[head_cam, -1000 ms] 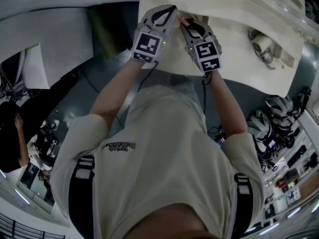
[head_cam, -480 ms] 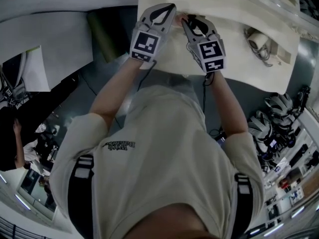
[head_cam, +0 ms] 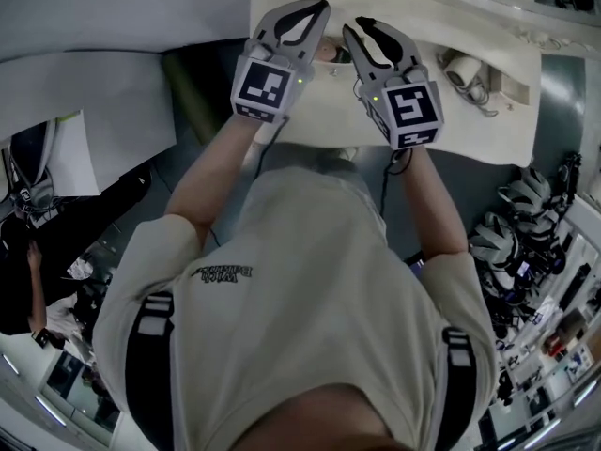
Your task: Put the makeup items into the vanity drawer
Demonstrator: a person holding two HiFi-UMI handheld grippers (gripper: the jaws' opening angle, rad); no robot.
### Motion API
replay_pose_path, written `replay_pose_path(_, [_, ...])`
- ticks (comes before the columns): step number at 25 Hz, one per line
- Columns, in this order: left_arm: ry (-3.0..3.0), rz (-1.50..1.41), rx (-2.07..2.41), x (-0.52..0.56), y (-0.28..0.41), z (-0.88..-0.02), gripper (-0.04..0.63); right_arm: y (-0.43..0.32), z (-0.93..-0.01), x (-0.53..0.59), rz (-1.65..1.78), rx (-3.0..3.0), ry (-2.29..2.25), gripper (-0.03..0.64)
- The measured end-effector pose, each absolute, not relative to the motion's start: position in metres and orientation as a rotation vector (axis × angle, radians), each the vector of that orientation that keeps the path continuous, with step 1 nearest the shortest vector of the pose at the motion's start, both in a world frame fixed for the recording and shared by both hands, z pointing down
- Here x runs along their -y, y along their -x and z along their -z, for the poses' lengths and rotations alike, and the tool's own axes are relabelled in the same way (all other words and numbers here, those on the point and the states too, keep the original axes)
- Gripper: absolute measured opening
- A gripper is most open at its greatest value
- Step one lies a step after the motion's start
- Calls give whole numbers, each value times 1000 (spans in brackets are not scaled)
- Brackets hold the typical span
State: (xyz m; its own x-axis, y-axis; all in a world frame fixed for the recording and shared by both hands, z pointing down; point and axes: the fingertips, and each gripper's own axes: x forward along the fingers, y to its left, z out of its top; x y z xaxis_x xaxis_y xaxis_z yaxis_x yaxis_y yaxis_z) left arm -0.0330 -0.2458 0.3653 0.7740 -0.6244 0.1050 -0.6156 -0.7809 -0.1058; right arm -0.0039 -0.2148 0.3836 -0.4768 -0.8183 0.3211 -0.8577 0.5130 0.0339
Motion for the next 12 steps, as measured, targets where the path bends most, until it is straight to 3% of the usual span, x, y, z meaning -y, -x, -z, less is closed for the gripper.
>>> replay_pose_path(12, [2873, 36, -835, 196, -4, -256, 14, -48, -251, 157, 46, 2500, -1670, 60])
